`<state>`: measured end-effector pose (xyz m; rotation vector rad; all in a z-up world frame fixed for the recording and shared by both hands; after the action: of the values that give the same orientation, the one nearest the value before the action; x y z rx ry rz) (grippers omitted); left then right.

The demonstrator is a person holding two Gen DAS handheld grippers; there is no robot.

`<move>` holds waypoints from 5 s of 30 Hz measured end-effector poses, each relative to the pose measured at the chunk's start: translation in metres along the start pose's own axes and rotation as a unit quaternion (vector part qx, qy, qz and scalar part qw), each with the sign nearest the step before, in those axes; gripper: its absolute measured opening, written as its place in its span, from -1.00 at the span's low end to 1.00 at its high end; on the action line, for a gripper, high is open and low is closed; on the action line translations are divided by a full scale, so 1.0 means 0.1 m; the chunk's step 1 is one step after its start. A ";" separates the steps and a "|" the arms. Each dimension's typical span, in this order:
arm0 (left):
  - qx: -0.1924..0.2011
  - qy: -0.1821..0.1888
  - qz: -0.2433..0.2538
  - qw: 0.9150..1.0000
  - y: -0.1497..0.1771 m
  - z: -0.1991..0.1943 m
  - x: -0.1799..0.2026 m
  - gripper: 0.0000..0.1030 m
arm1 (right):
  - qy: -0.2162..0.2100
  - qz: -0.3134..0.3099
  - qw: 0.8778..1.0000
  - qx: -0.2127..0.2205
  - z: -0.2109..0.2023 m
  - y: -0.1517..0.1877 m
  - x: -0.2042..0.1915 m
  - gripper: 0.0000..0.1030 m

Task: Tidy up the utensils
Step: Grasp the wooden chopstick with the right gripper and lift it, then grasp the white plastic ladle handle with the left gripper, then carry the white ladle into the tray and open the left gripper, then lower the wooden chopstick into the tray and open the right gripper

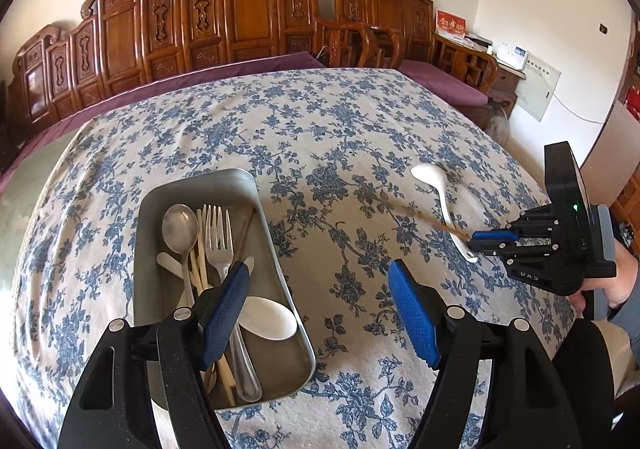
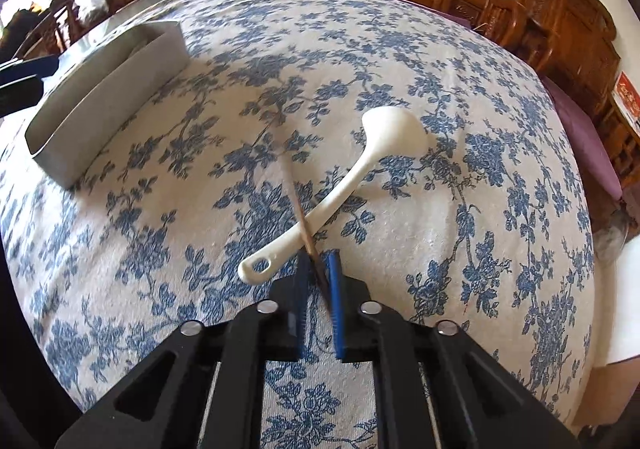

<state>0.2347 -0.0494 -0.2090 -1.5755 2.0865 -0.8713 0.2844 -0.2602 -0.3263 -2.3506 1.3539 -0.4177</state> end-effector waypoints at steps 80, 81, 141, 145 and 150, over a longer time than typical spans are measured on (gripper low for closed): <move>-0.012 -0.045 0.040 0.998 -0.45 0.27 0.11 -0.84 | -0.061 0.113 0.984 0.121 -0.94 -0.07 -0.14 -0.88; -0.011 -0.049 0.038 0.998 -0.43 0.25 0.04 -0.84 | -0.062 0.111 0.984 0.122 -0.94 -0.11 -0.18 -0.88; -0.002 -0.111 -0.058 0.992 -0.08 -0.40 -1.62 -0.36 | -0.130 0.051 0.989 0.051 0.10 -1.15 -2.08 -0.85; -0.001 -0.112 -0.058 0.992 -0.07 -0.40 -1.59 -0.36 | -0.130 0.044 0.988 0.064 0.01 -1.17 -2.08 -0.85; 0.004 -0.112 -0.063 0.992 -0.05 -0.43 -1.55 -0.36 | -0.127 0.041 0.988 0.081 -0.15 -1.13 -2.05 -0.85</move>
<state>0.2571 0.1077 -0.1836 -1.7303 1.8425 -0.7040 0.2633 -0.0333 -0.2717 -2.1256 1.2415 -0.1877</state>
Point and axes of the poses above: each gripper's, at about its wrist camera, not at the fingertips, and z roughly the way its jaws point, x to its right, y to its underside, the point moved 5 cm from there along z, roughly the way its jaws point
